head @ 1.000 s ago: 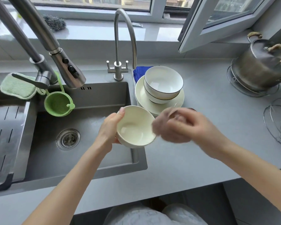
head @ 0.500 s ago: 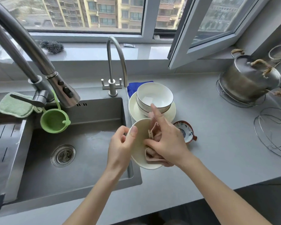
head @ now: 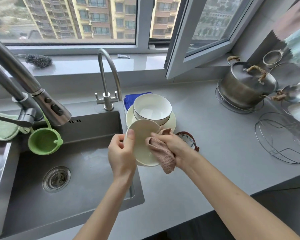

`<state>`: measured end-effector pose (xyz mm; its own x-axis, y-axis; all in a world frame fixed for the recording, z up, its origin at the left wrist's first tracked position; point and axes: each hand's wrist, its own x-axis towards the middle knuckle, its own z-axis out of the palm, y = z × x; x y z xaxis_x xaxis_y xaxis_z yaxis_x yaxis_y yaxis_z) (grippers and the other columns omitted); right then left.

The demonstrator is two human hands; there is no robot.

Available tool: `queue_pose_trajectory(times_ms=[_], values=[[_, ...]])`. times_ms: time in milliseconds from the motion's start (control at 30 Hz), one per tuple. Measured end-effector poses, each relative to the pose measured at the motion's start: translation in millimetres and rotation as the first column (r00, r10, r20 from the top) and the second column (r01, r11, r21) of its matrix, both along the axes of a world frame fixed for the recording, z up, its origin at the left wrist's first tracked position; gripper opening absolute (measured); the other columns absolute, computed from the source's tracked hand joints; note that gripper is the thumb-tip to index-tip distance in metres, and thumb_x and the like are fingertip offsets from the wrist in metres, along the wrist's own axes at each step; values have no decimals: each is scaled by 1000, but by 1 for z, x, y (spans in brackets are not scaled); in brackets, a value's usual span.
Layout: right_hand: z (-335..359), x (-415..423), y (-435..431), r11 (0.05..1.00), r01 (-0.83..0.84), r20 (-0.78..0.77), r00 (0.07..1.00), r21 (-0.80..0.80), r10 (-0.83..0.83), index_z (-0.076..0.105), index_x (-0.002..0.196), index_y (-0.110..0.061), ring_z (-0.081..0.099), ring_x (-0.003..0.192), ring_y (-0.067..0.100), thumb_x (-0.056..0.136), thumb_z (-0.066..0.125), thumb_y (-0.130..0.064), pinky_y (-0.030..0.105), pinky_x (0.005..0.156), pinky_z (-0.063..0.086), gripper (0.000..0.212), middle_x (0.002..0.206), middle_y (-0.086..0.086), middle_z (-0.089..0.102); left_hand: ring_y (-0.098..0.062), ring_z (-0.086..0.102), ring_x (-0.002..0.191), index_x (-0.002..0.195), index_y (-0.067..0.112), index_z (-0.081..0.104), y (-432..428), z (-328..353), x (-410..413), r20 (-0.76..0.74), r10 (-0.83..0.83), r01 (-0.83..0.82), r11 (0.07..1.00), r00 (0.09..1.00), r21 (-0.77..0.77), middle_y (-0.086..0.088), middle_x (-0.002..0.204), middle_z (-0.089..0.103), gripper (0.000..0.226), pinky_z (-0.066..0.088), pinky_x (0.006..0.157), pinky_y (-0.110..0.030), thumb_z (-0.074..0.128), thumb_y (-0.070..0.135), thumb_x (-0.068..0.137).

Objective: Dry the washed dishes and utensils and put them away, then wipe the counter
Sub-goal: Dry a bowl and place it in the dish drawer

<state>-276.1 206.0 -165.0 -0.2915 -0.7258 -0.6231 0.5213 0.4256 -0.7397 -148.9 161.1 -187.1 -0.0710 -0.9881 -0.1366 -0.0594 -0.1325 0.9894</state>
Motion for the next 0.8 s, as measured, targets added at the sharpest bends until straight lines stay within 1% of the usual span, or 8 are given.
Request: queue_pose_trajectory(times_ms=[100,200,300,433,500,567,667,800], values=[[-6,10,0,996,83,199,977,-15,-78,60,66,-14,54,44,10,93,53,-18,27,58,42,28,52,-2,59,-4,38,52,68,19,40,20,-4,-10,-124,221,-206,971,967,121,5,61,38,31,33,57,-27,44,48,80],[-12,16,6,988,153,232,961,-11,-147,52,65,-7,53,38,10,91,47,2,18,43,44,28,48,3,55,-12,44,63,76,23,39,36,-15,-1,-87,136,-123,982,987,146,4,69,43,25,37,67,-37,42,47,80],[-20,9,13,999,53,-44,998,8,-53,50,77,-6,50,43,11,82,44,16,20,46,43,24,59,7,48,-11,57,70,89,21,46,21,-9,30,26,-290,281,944,957,171,6,78,57,44,49,71,-43,59,55,65],[-1,3,12,947,-318,-434,860,-42,269,64,102,-19,61,75,8,73,47,14,19,68,48,48,85,0,66,-14,66,87,108,33,59,-28,15,49,51,-707,646,672,706,362,5,99,68,41,56,62,-35,57,40,68],[15,6,6,895,-445,-642,679,23,355,63,105,-25,61,77,-2,77,46,10,13,73,45,48,87,-8,66,-15,62,87,104,32,64,-38,17,41,342,-709,658,703,617,270,4,98,69,28,50,67,-31,52,33,80],[27,3,-3,887,-462,-717,609,27,339,62,110,-20,59,73,-9,81,44,11,8,72,44,47,90,-6,65,-17,54,73,90,16,66,-36,20,30,498,-564,613,786,658,80,-3,84,68,19,40,60,-28,48,20,92],[34,-7,-10,918,-380,-549,795,-116,259,61,115,-9,61,80,9,74,53,11,21,74,50,45,93,5,64,-19,40,60,70,2,54,-36,27,23,476,-395,466,884,786,-36,-4,64,53,25,30,54,-29,46,11,92],[23,7,-5,966,5,-147,988,-258,-44,56,93,-9,54,55,13,73,54,4,22,51,47,24,66,4,55,-21,44,69,66,8,53,-30,18,4,159,-151,123,977,976,172,-4,66,50,23,44,62,-37,46,7,88]])
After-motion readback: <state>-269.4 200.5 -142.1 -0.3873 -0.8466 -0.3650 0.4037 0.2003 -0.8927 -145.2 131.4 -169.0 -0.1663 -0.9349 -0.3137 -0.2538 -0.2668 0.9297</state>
